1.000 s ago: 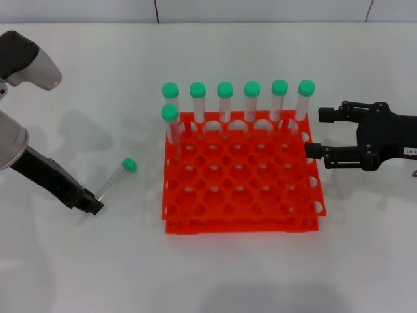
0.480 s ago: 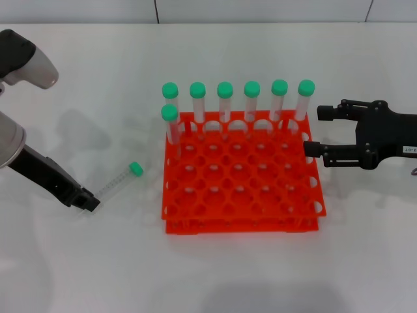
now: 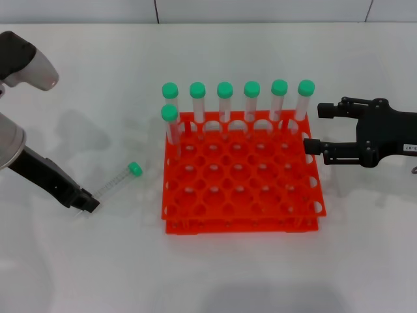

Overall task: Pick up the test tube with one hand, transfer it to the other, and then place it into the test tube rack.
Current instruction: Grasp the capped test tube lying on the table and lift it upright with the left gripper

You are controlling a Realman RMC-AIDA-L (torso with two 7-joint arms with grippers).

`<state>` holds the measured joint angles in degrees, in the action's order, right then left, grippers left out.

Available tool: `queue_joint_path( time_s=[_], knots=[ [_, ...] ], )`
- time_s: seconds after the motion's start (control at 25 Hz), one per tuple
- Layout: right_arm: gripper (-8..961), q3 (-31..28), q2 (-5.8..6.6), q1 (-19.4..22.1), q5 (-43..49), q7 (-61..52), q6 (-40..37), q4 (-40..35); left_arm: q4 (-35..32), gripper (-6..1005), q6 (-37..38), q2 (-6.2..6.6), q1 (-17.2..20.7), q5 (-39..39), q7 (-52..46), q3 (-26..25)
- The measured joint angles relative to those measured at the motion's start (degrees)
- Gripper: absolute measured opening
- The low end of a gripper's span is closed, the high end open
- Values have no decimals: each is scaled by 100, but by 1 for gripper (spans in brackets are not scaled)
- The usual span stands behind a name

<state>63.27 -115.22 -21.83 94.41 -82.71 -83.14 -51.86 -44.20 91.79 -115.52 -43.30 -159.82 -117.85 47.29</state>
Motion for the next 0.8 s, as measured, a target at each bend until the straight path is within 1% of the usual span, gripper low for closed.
queue_joint_path(
  time_s=[0.56, 0.8],
  knots=[
    [793, 0, 7, -14, -13, 0, 8, 0, 1, 181, -39, 13, -12, 2, 15, -26],
    [792, -2, 9, -21, -13, 10, 28, 0, -5, 182, 41, 102, 19, 345, 33, -47]
  ],
)
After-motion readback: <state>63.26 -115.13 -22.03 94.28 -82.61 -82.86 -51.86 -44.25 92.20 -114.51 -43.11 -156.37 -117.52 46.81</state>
